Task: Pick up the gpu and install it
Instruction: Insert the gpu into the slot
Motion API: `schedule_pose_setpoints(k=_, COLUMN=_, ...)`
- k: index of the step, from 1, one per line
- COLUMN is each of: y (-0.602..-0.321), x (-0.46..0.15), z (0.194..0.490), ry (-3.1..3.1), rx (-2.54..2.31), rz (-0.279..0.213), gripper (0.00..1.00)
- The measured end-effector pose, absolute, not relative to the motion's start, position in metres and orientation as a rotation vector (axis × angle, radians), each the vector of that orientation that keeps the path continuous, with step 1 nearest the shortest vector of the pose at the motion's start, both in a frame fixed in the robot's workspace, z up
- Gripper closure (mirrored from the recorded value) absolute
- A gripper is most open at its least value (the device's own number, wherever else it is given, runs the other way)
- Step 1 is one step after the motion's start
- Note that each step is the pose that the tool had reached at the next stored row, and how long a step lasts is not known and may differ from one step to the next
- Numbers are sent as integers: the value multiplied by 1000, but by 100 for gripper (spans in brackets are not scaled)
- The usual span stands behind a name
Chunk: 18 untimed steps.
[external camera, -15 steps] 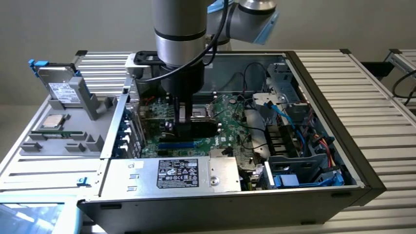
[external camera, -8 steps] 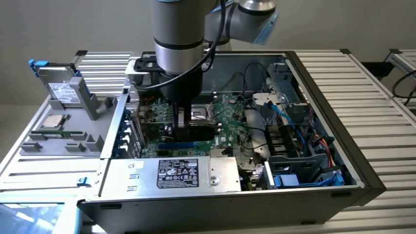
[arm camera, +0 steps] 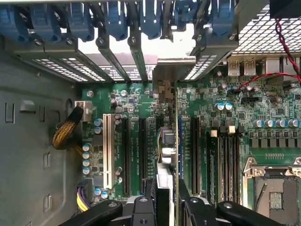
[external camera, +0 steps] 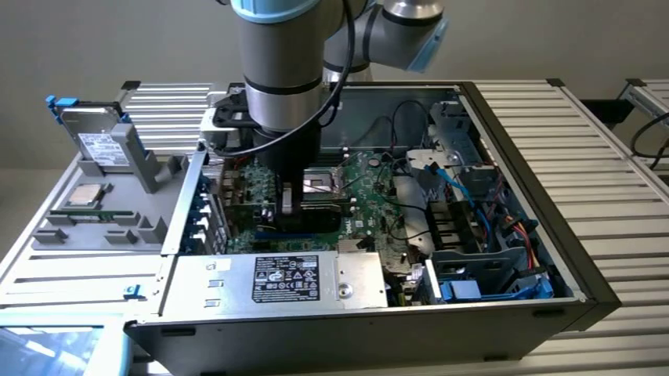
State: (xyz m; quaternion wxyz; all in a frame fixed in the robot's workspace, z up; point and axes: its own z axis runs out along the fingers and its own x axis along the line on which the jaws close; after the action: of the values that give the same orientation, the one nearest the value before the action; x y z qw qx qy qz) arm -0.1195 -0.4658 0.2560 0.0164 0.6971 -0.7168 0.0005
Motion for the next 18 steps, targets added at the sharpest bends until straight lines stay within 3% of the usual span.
schedule_pose_setpoints(k=18, y=-455, x=-126, z=248, ry=-2220, rx=2159, rz=-16, gripper=72)
